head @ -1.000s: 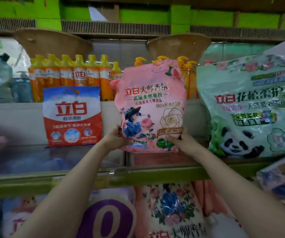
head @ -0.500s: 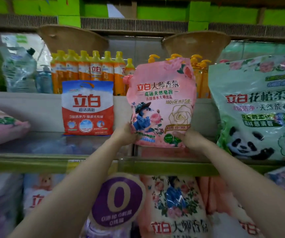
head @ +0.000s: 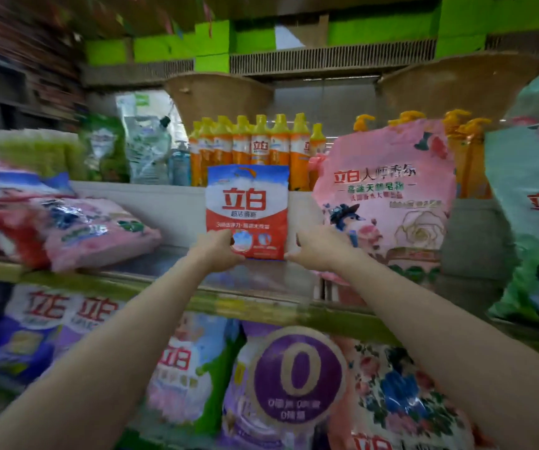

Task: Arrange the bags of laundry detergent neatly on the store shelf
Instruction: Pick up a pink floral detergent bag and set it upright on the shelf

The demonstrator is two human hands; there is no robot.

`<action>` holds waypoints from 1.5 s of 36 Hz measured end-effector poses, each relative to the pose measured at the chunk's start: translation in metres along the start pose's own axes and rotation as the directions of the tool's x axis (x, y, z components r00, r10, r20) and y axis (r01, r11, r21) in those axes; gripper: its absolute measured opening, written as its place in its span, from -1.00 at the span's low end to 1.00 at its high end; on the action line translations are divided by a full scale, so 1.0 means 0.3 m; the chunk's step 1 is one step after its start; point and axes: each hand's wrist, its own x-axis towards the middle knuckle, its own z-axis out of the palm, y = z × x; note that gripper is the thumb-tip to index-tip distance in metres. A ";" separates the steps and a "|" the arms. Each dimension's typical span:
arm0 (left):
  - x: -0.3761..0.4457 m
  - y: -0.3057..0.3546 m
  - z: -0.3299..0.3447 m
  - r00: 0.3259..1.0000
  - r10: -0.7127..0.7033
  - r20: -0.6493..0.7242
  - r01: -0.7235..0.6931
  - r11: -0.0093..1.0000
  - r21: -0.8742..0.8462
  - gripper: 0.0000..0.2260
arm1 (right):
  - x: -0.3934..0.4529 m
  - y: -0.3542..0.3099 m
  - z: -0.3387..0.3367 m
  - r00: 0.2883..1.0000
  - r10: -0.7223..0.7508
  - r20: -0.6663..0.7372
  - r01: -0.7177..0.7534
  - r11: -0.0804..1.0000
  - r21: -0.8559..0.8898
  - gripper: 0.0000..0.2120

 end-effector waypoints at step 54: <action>0.181 -1.026 -0.260 0.966 -0.257 0.031 0.163 0.512 -0.843 -0.25 | 0.601 -0.804 0.345 0.963 -0.068 0.260 -0.238 0.238 0.942 -0.67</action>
